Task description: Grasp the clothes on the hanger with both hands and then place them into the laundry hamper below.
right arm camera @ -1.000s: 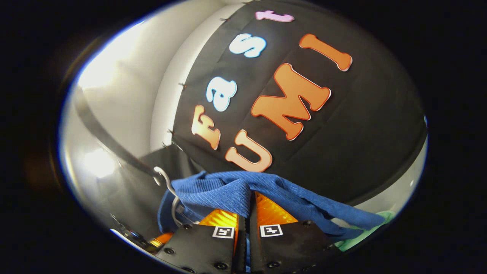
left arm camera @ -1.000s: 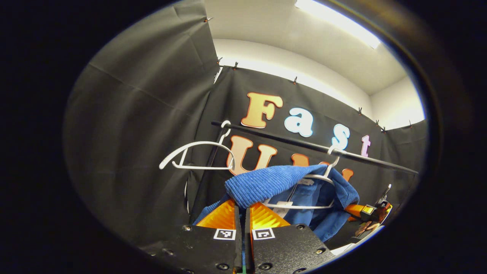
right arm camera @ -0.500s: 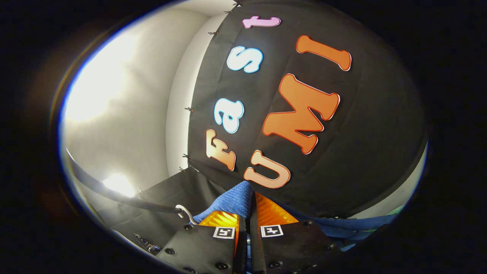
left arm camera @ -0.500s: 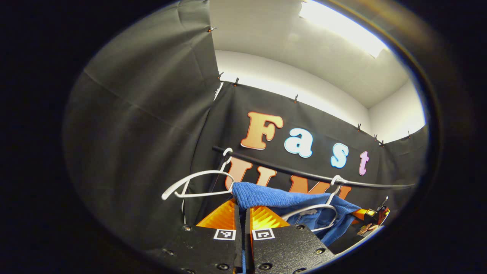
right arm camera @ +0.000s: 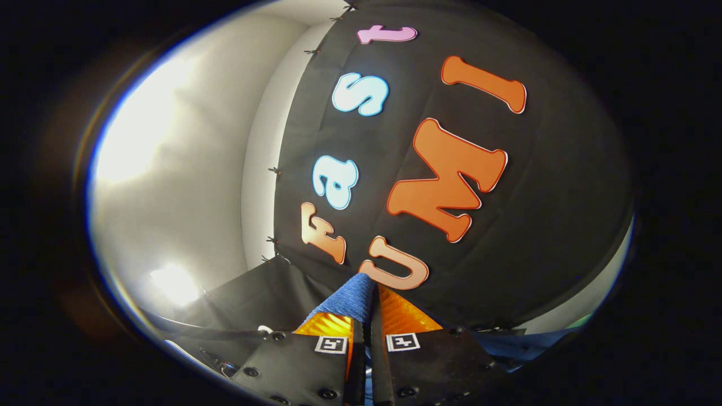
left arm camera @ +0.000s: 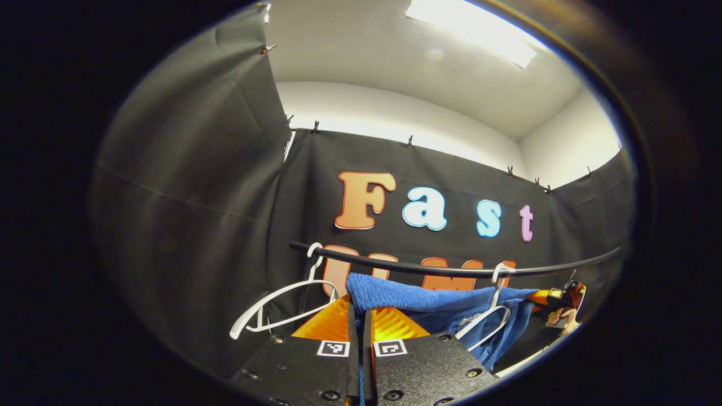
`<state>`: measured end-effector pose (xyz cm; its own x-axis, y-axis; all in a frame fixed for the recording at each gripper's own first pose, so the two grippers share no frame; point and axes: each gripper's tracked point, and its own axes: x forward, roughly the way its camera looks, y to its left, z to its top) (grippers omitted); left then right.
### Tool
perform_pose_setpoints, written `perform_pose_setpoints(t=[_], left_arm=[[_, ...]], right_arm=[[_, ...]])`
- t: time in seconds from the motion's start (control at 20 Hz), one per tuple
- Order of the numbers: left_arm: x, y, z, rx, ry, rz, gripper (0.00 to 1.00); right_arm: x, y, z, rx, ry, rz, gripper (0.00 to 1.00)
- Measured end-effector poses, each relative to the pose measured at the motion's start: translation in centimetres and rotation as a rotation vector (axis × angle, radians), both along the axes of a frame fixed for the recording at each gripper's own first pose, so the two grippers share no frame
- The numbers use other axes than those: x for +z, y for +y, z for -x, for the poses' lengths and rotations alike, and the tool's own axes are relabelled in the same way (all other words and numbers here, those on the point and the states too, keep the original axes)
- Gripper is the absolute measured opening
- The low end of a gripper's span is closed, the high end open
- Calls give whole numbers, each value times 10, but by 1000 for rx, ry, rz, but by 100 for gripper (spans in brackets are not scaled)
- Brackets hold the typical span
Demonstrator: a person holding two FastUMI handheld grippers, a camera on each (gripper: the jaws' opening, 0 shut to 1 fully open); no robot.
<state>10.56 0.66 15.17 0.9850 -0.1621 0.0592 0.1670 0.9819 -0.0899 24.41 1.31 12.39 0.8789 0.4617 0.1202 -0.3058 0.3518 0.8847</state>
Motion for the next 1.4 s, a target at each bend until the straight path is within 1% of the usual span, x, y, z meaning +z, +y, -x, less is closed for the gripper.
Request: perform_pose_setpoints(t=[0.15, 0.2, 0.3, 0.4, 0.65, 0.7, 0.8, 0.9, 1.0, 1.2, 1.4], left_arm=[[-15, -10, -13, -27, 35, -1, 2], [-22, -10, -18, -25, 44, -3, 2], [-36, -8, -23, -15, 65, -4, 2], [-50, -4, -25, -10, 92, 15, 2], [-85, 2, -27, 2, 170, 49, 2], [-91, 2, -26, 8, 188, 63, 2], [-107, -1, -24, 5, 217, 88, 2], [-126, -1, -17, 8, 255, 79, 3], [-148, 5, -10, 25, 298, 66, 2], [-198, 14, 8, 49, 424, 115, 2], [-234, 20, 27, 70, 497, 150, 2]], right_arm=[[-8, -16, -6, -40, 27, 16, 12], [-14, -18, -9, -46, 43, 29, 12], [-26, -21, -16, -84, 61, 55, 13], [-37, -18, -20, -99, 78, 75, 13], [-60, -13, -23, -93, 119, 134, 13], [-69, -14, -25, -95, 142, 152, 13], [-104, -22, -26, -108, 213, 224, 13], [-131, -22, -20, -99, 268, 261, 13], [-150, -22, -10, -99, 299, 253, 13], [-183, -25, 6, -89, 352, 272, 13], [-204, -22, 22, -82, 387, 303, 13]])
